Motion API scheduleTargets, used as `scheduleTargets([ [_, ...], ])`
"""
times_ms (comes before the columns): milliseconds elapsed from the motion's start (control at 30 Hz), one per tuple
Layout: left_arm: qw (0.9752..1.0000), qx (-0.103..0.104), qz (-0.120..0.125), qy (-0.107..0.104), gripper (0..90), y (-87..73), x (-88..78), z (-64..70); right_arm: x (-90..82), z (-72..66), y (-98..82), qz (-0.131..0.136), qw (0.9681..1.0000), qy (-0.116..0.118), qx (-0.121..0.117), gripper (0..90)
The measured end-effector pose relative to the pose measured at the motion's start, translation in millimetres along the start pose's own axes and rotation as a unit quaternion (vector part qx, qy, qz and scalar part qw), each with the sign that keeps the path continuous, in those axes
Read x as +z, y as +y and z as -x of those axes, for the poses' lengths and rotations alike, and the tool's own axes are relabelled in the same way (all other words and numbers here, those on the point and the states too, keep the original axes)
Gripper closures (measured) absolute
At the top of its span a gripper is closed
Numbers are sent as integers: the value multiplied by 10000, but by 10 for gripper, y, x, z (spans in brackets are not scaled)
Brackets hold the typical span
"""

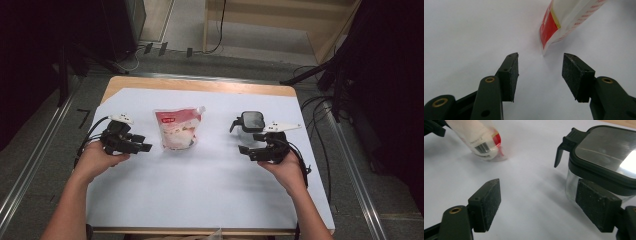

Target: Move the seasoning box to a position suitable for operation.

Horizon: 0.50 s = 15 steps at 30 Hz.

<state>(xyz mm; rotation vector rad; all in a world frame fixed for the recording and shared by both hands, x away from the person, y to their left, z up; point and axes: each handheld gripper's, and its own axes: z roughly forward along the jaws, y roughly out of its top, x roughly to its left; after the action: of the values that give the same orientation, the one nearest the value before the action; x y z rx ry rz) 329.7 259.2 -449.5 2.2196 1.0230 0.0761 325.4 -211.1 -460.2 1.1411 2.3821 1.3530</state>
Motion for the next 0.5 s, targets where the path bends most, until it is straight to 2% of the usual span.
scheduleTargets([
  [33,10000,0,0,0,469,0,0,0,-5,1,-5,33,10000,-36,-3,213],
  [100,9999,145,25,56,466,0,-10,6,-11,-3,-8,34,10000,-45,40,220],
  [200,9998,187,54,-27,430,4,-17,13,-17,17,-16,-25,9997,-67,216,276],
  [333,9997,223,58,48,421,11,-31,52,-25,32,-17,-14,9997,-76,225,295],
  [433,9996,272,116,3,413,28,-67,108,-46,30,-19,9,9997,-124,219,298],
  [500,9992,382,94,20,411,42,-83,128,-45,37,-21,6,9997,-167,186,298],
])
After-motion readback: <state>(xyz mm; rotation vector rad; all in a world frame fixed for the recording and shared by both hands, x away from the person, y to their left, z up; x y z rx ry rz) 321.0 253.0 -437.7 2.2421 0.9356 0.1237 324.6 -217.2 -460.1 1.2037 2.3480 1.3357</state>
